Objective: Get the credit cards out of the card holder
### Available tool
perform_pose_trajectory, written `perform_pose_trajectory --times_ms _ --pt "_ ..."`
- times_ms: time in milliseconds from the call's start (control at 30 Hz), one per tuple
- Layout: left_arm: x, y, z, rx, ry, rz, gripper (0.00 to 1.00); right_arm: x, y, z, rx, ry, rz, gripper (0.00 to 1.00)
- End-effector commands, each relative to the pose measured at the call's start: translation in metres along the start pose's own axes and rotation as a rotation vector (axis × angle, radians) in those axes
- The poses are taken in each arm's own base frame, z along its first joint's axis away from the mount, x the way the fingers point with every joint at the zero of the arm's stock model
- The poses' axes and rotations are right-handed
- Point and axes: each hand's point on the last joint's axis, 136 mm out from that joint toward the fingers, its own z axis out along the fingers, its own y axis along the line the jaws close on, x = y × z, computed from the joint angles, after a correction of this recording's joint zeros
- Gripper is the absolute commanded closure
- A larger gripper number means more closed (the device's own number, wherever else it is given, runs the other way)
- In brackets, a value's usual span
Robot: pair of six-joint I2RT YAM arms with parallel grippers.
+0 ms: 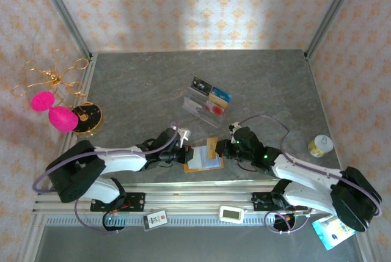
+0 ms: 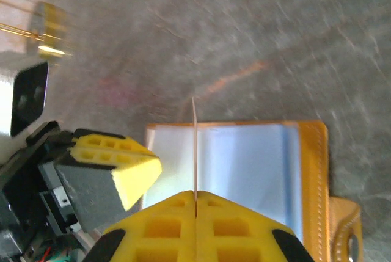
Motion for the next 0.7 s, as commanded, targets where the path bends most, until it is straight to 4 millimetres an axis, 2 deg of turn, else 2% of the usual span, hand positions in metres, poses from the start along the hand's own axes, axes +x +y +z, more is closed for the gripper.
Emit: perform_pose_trajectory --times_ms 0,67,167,267,367,533,667 --pt "-0.059 -0.045 -0.033 0.184 -0.219 0.004 0.72 -0.032 0.034 -0.015 -0.092 -0.126 -0.133 1.0" --pt "-0.075 -0.063 -0.049 0.276 -0.274 0.026 0.61 -0.045 0.054 -0.025 -0.167 -0.186 -0.175 1.0" --pt "-0.088 -0.081 -0.068 0.393 -0.34 0.037 0.53 -0.057 0.083 -0.039 -0.303 -0.262 -0.203 1.0" --pt "-0.092 -0.09 -0.086 0.473 -0.405 0.037 0.44 -0.066 0.1 -0.054 -0.394 -0.329 -0.199 1.0" --pt "-0.093 -0.096 -0.098 0.509 -0.44 0.049 0.4 -0.074 0.111 -0.068 -0.464 -0.389 -0.184 1.0" --pt "-0.089 -0.096 -0.104 0.541 -0.455 0.04 0.39 -0.076 0.126 -0.077 -0.557 -0.401 -0.153 1.0" --pt "-0.087 -0.107 -0.116 0.637 -0.476 0.045 0.5 -0.074 0.129 -0.075 -0.588 -0.382 -0.139 1.0"
